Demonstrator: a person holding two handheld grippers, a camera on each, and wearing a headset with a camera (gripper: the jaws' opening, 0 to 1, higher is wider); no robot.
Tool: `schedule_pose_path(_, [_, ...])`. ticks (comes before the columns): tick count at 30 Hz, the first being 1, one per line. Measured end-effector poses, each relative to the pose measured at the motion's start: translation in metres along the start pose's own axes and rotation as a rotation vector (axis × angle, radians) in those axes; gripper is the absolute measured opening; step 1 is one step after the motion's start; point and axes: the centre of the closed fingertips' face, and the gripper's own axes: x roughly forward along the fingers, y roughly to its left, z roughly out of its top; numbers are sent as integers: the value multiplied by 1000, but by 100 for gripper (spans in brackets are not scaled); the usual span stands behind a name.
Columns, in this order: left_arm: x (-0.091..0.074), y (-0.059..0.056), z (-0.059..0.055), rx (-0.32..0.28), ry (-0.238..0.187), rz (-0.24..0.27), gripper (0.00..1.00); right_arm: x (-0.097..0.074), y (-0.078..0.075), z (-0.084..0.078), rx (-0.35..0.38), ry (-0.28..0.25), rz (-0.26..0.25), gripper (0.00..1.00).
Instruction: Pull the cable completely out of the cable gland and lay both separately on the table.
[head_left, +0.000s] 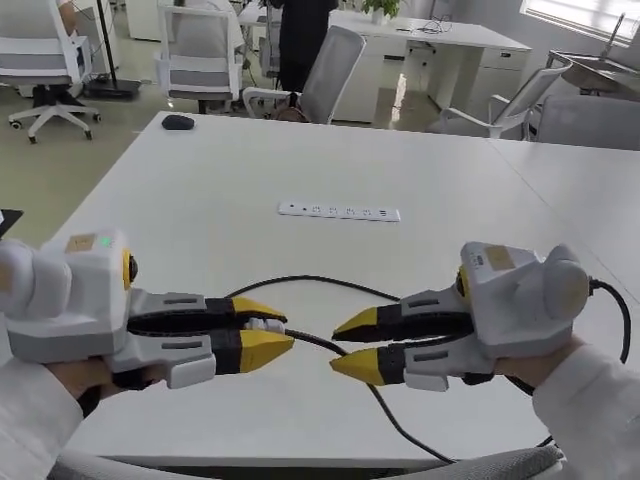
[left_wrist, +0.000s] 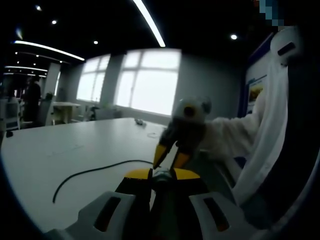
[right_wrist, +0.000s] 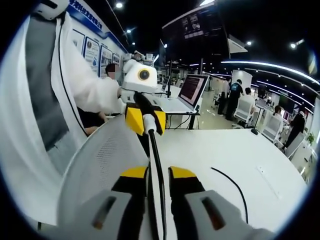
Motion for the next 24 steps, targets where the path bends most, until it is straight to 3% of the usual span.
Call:
schedule_pose_path(9, [5, -9, -1, 0, 9, -20, 17, 4, 10, 23, -57, -37, 16, 14])
schedule_pose_path(15, [8, -17, -2, -4, 13, -42, 17, 6, 13, 25, -52, -46, 24, 11])
schedule_pose_path(18, [8, -19, -2, -2, 18, -45, 17, 8, 19, 25, -49, -49, 47, 5])
schedule_pose_path(24, [8, -22, -1, -3, 18, -48, 17, 8, 22, 24, -45, -41, 47, 4])
